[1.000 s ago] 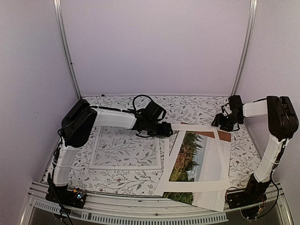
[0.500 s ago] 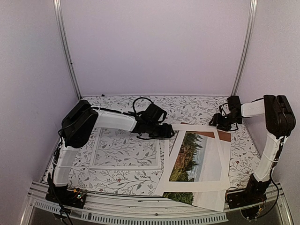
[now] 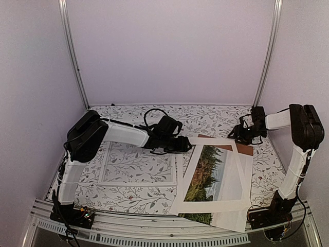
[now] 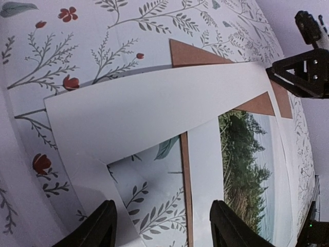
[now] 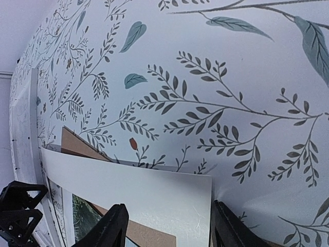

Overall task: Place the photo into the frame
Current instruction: Pick up the mat board from the photo.

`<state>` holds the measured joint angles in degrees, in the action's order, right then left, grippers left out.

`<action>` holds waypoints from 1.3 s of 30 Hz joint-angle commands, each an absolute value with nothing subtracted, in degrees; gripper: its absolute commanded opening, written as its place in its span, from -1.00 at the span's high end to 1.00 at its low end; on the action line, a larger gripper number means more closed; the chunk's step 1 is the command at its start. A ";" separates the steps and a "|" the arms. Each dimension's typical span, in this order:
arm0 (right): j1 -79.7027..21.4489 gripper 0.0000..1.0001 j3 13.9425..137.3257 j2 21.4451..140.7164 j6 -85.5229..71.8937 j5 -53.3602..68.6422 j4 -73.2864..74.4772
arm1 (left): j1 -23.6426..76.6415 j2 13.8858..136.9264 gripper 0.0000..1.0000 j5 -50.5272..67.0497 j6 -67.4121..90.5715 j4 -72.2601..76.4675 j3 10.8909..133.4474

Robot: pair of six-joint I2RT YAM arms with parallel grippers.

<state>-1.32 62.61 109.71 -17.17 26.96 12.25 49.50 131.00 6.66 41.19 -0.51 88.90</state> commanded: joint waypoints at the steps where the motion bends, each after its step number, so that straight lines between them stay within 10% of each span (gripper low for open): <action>1: -0.44 -0.16 60.77 108.70 -18.39 34.10 11.89 | 49.92 132.10 -0.29 5.73 42.45 -5.78 85.36; 39: 2.59 0.29 54.49 103.01 -17.66 47.82 10.76 | 49.57 131.14 -0.29 5.54 42.46 -4.08 83.14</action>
